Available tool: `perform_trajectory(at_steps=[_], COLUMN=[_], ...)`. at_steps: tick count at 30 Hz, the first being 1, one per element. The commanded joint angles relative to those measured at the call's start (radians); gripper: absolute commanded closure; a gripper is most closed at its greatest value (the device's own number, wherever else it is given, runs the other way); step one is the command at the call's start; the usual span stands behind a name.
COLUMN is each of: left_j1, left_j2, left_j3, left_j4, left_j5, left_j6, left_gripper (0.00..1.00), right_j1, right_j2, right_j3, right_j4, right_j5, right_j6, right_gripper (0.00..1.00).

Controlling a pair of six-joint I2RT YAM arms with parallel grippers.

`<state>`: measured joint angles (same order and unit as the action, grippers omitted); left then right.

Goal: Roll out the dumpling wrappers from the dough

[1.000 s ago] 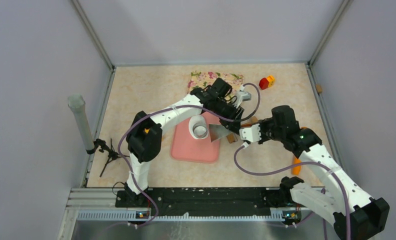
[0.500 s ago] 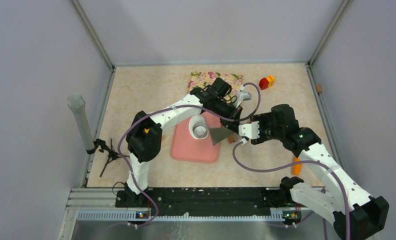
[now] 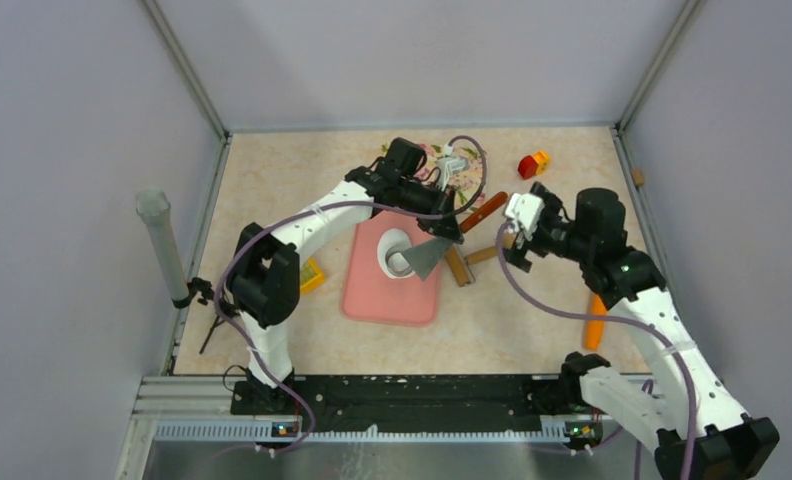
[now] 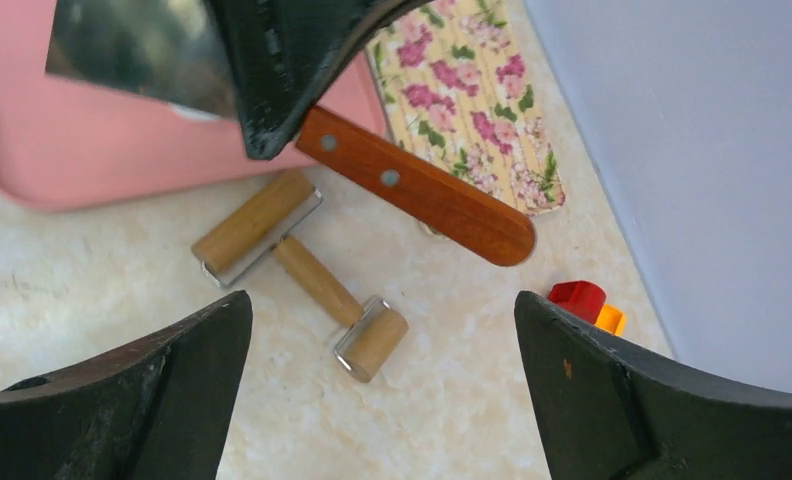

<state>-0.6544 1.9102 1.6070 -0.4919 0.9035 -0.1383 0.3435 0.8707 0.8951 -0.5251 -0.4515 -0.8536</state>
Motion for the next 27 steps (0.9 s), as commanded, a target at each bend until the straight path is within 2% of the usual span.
perform_trajectory(at_steps=[1,3,6,10,14,18,22,27], left_j1=[-0.001,-0.001,-0.001,-0.001,-0.001,-0.002,-0.005,-0.020], left_j2=[-0.085,-0.093,-0.103,-0.120,-0.162,-0.160,-0.158,-0.149], left_j3=[-0.024,-0.030,-0.031,-0.029,-0.085,-0.095,-0.114,-0.114], left_j4=[0.090,0.100,0.104,0.116,0.174,0.178,0.231,0.245], left_j5=[0.062,0.074,0.093,0.116,0.128,0.135,0.134,0.145], left_j6=[-0.030,-0.036,-0.038,-0.049,-0.071,-0.082,-0.120,-0.131], left_gripper=[1.00,1.00,1.00,1.00,1.00,1.00,1.00,1.00], right_j1=[-0.166,-0.289,-0.404,-0.423,-0.422,-0.402,-0.324,-0.269], right_j2=[0.028,0.072,0.163,0.287,0.374,0.375,0.368,0.411], right_j3=[0.097,0.121,0.146,0.161,0.116,0.071,0.016,-0.037], right_j4=[0.146,0.189,0.251,0.218,0.349,0.419,0.517,0.770], right_j5=[-0.288,-0.444,-0.647,-0.813,-0.917,-0.959,-0.931,-0.920], right_j6=[0.321,0.461,0.647,0.736,0.903,0.934,0.960,1.158], right_gripper=[0.01,0.01,0.02,0.05,0.09,0.09,0.09,0.11])
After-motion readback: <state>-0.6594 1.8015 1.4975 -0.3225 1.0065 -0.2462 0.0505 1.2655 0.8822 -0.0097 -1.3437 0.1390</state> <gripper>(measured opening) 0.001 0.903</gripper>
